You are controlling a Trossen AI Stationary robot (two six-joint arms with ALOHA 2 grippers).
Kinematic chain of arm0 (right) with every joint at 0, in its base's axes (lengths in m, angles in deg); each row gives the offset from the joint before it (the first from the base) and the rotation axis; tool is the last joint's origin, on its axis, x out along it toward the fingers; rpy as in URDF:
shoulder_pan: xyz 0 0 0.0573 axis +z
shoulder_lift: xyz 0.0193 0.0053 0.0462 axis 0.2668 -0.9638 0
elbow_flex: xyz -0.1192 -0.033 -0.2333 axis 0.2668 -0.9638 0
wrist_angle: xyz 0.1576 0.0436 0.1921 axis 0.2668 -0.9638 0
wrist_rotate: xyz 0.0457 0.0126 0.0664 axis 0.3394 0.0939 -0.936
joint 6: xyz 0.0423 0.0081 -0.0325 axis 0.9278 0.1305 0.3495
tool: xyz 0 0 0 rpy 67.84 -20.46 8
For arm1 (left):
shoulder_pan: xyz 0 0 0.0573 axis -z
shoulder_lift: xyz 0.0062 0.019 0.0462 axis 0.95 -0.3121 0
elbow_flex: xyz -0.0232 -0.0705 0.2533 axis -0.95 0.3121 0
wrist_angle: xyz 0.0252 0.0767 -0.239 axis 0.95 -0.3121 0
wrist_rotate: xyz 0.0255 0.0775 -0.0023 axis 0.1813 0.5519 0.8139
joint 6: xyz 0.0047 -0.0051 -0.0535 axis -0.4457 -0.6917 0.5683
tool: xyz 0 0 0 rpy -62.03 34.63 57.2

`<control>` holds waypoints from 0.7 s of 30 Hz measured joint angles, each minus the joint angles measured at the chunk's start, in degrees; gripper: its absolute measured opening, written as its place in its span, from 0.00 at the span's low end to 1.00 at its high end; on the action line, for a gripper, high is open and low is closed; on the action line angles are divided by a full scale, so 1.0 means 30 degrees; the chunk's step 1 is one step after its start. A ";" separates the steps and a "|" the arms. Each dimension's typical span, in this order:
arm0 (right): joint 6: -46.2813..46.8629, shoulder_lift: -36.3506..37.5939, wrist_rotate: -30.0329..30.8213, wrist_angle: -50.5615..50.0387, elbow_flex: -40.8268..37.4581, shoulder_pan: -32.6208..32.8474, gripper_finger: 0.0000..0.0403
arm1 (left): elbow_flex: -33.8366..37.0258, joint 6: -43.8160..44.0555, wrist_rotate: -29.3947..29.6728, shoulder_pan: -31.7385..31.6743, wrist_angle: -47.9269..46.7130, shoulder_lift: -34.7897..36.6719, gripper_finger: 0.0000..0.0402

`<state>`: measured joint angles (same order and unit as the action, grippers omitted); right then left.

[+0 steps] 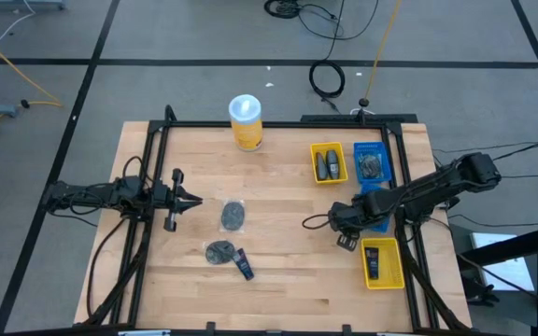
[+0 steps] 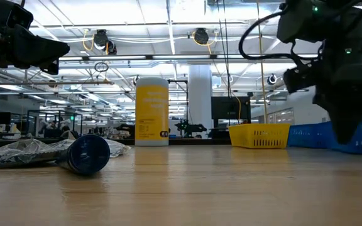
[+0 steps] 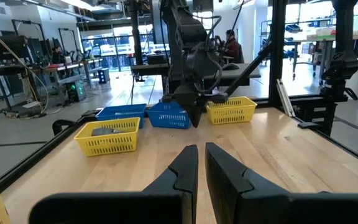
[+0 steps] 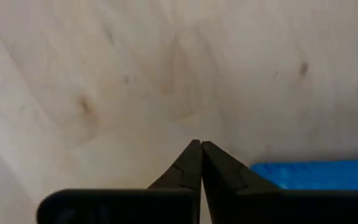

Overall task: Pick & Place Travel size toiletries
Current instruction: Adjust the bottom blue basket

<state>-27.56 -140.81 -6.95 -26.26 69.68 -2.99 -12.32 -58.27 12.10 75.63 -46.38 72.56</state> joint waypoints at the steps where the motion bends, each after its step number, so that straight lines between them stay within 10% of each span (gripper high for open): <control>1: -0.0240 0.0000 0.0058 0.0414 0.0082 0.0003 0.00 | 0.0000 0.0007 0.0000 0.0006 0.0000 0.0000 0.08; 11: -0.0752 0.0007 0.0799 0.9677 -0.0183 -0.0236 0.01 | 0.0000 0.0000 0.0000 0.0003 0.0000 0.0000 0.08; 21: 0.1726 0.0937 -0.0528 -0.2460 0.3130 -0.3532 0.27 | 0.0000 0.0000 0.0000 0.0000 0.0000 -0.0007 0.08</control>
<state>-22.38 -138.00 -8.53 -33.65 79.07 -13.59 -12.32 -58.27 12.10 75.63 -46.38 72.54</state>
